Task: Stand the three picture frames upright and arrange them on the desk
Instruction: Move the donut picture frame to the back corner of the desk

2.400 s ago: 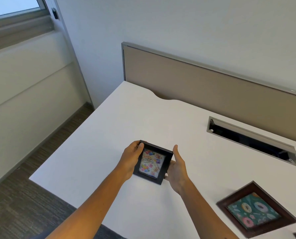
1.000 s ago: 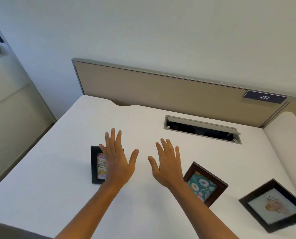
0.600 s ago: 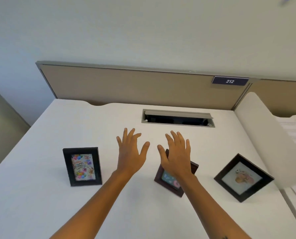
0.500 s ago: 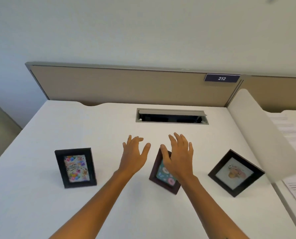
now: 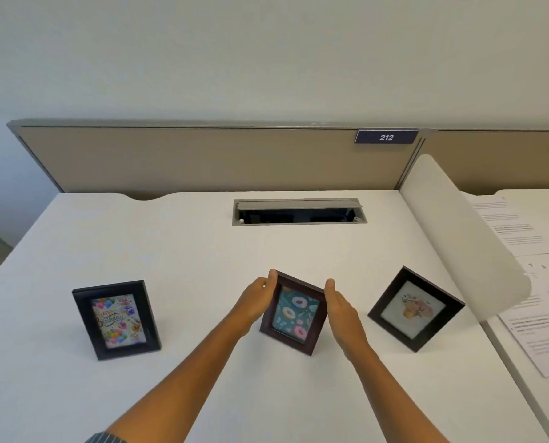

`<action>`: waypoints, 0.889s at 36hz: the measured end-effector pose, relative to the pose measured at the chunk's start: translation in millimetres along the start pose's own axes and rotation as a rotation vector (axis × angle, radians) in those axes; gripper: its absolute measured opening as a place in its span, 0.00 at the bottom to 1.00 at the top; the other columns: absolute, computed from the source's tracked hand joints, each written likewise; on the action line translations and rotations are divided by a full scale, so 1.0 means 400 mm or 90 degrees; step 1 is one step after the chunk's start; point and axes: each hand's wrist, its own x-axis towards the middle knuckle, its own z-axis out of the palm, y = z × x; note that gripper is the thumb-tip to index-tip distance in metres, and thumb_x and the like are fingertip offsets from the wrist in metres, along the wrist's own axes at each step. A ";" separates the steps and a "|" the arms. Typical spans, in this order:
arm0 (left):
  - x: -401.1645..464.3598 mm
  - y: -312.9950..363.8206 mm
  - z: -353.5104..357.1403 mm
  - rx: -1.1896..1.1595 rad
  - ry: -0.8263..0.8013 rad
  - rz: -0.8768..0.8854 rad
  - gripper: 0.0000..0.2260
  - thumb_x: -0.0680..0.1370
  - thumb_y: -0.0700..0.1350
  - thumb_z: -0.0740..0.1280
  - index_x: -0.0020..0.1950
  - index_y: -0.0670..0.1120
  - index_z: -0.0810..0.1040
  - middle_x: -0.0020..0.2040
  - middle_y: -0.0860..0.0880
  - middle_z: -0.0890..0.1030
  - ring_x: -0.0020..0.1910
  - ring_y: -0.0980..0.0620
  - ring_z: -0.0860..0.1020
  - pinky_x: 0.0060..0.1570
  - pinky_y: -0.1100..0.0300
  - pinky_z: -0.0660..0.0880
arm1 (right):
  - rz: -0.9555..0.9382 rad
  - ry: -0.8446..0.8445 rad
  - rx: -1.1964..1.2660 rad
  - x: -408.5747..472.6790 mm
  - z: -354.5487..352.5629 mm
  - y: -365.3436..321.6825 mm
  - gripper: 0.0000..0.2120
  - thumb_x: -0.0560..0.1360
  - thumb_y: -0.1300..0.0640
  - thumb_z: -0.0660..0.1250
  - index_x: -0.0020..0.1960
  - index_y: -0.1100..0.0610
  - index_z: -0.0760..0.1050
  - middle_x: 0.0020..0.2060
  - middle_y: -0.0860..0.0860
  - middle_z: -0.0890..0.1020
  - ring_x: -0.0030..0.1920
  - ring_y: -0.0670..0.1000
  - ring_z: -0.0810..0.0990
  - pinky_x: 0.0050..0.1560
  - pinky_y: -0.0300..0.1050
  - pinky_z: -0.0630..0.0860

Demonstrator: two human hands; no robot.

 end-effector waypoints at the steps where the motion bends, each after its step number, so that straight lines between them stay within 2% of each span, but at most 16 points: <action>1: 0.000 0.000 0.001 -0.003 -0.001 -0.002 0.33 0.84 0.69 0.49 0.75 0.46 0.71 0.60 0.54 0.74 0.60 0.53 0.72 0.57 0.55 0.67 | 0.021 -0.022 0.045 0.000 0.003 0.004 0.56 0.63 0.08 0.40 0.66 0.45 0.81 0.62 0.47 0.86 0.64 0.56 0.82 0.70 0.59 0.75; 3: 0.000 -0.001 0.003 -0.001 -0.006 0.000 0.32 0.84 0.68 0.49 0.75 0.46 0.72 0.60 0.53 0.74 0.60 0.53 0.72 0.57 0.55 0.67 | 0.045 -0.052 0.117 0.003 0.009 0.013 0.56 0.59 0.07 0.44 0.60 0.45 0.85 0.53 0.45 0.90 0.58 0.54 0.86 0.59 0.50 0.78; 4: 0.001 -0.002 0.004 0.002 -0.009 0.002 0.32 0.84 0.68 0.49 0.74 0.46 0.72 0.60 0.53 0.75 0.60 0.52 0.73 0.56 0.55 0.68 | 0.052 -0.063 0.140 0.004 0.012 0.015 0.54 0.59 0.07 0.45 0.57 0.44 0.86 0.47 0.43 0.91 0.55 0.53 0.86 0.53 0.46 0.76; 5: 0.002 -0.003 0.005 0.006 -0.013 0.005 0.31 0.84 0.67 0.49 0.73 0.46 0.73 0.60 0.53 0.76 0.60 0.52 0.74 0.56 0.56 0.69 | 0.058 -0.075 0.155 0.003 0.014 0.015 0.51 0.62 0.09 0.46 0.55 0.44 0.87 0.44 0.41 0.91 0.54 0.52 0.86 0.52 0.45 0.74; 6: 0.003 -0.004 0.005 0.010 -0.018 0.009 0.30 0.85 0.67 0.49 0.71 0.46 0.74 0.60 0.53 0.77 0.59 0.52 0.75 0.54 0.57 0.69 | 0.061 -0.085 0.168 0.001 0.017 0.013 0.48 0.66 0.11 0.46 0.54 0.43 0.87 0.43 0.40 0.91 0.54 0.52 0.86 0.54 0.47 0.75; 8: 0.005 -0.007 0.004 0.024 -0.027 0.018 0.30 0.85 0.67 0.50 0.67 0.45 0.76 0.60 0.52 0.80 0.58 0.52 0.77 0.49 0.60 0.72 | 0.064 -0.098 0.193 0.000 0.024 0.014 0.44 0.72 0.14 0.46 0.56 0.43 0.87 0.47 0.43 0.91 0.57 0.52 0.86 0.65 0.54 0.74; 10: 0.009 -0.010 0.001 0.037 -0.036 0.026 0.30 0.85 0.66 0.51 0.66 0.44 0.77 0.61 0.49 0.83 0.59 0.52 0.79 0.49 0.60 0.75 | 0.072 -0.107 0.222 0.003 0.030 0.017 0.43 0.74 0.16 0.47 0.58 0.44 0.87 0.52 0.45 0.91 0.59 0.52 0.86 0.68 0.57 0.74; 12: 0.013 -0.014 -0.001 0.049 -0.043 0.033 0.29 0.85 0.65 0.51 0.65 0.43 0.78 0.61 0.48 0.83 0.60 0.51 0.80 0.53 0.59 0.77 | 0.079 -0.106 0.253 0.004 0.036 0.018 0.43 0.74 0.16 0.48 0.60 0.44 0.87 0.53 0.45 0.92 0.61 0.52 0.87 0.65 0.55 0.75; 15: 0.013 -0.020 -0.005 0.056 -0.049 0.044 0.27 0.86 0.64 0.51 0.64 0.45 0.78 0.59 0.49 0.84 0.56 0.56 0.80 0.47 0.63 0.76 | 0.083 -0.098 0.285 0.003 0.040 0.019 0.44 0.72 0.14 0.51 0.62 0.44 0.86 0.53 0.44 0.92 0.61 0.51 0.87 0.59 0.52 0.77; 19: 0.017 -0.031 -0.012 0.080 -0.040 0.079 0.20 0.87 0.59 0.55 0.62 0.46 0.77 0.58 0.49 0.83 0.53 0.57 0.80 0.42 0.65 0.74 | 0.094 -0.092 0.321 0.003 0.042 0.022 0.48 0.64 0.10 0.55 0.63 0.44 0.86 0.54 0.46 0.92 0.59 0.52 0.89 0.58 0.53 0.79; 21: 0.020 -0.041 -0.015 0.090 -0.038 0.102 0.17 0.87 0.55 0.57 0.65 0.45 0.77 0.61 0.49 0.83 0.56 0.55 0.81 0.44 0.65 0.76 | 0.089 -0.090 0.326 0.002 0.043 0.020 0.48 0.65 0.10 0.55 0.63 0.45 0.85 0.54 0.46 0.92 0.59 0.52 0.89 0.60 0.54 0.79; 24: 0.019 -0.052 -0.026 0.101 -0.039 0.132 0.14 0.88 0.50 0.59 0.67 0.45 0.76 0.63 0.48 0.83 0.60 0.51 0.81 0.50 0.63 0.78 | 0.066 -0.085 0.315 -0.002 0.046 0.015 0.45 0.70 0.14 0.55 0.63 0.47 0.86 0.54 0.47 0.92 0.60 0.52 0.89 0.65 0.56 0.77; 26: 0.016 -0.058 -0.040 0.115 -0.041 0.173 0.12 0.87 0.46 0.61 0.68 0.45 0.77 0.64 0.48 0.83 0.61 0.50 0.81 0.52 0.64 0.79 | 0.043 -0.086 0.303 -0.005 0.048 0.010 0.40 0.73 0.17 0.57 0.60 0.47 0.88 0.54 0.48 0.92 0.60 0.53 0.88 0.68 0.56 0.75; 28: 0.011 -0.064 -0.061 0.134 -0.033 0.226 0.10 0.86 0.41 0.63 0.67 0.46 0.78 0.61 0.49 0.84 0.60 0.50 0.82 0.55 0.63 0.80 | -0.002 -0.118 0.281 -0.013 0.048 0.000 0.34 0.77 0.22 0.57 0.59 0.43 0.89 0.58 0.46 0.91 0.64 0.51 0.86 0.71 0.54 0.72; 30: 0.002 -0.071 -0.080 0.137 -0.022 0.273 0.11 0.85 0.36 0.64 0.64 0.46 0.80 0.59 0.50 0.85 0.58 0.51 0.83 0.60 0.60 0.80 | -0.078 -0.157 0.256 -0.022 0.049 -0.008 0.34 0.81 0.25 0.55 0.65 0.46 0.88 0.62 0.45 0.89 0.65 0.45 0.84 0.70 0.50 0.69; 32: -0.011 -0.075 -0.095 0.129 -0.006 0.307 0.12 0.84 0.34 0.64 0.62 0.47 0.82 0.56 0.51 0.86 0.57 0.53 0.84 0.62 0.60 0.80 | -0.139 -0.133 0.261 -0.022 0.053 -0.006 0.35 0.80 0.27 0.57 0.61 0.54 0.87 0.56 0.50 0.90 0.58 0.43 0.85 0.65 0.47 0.70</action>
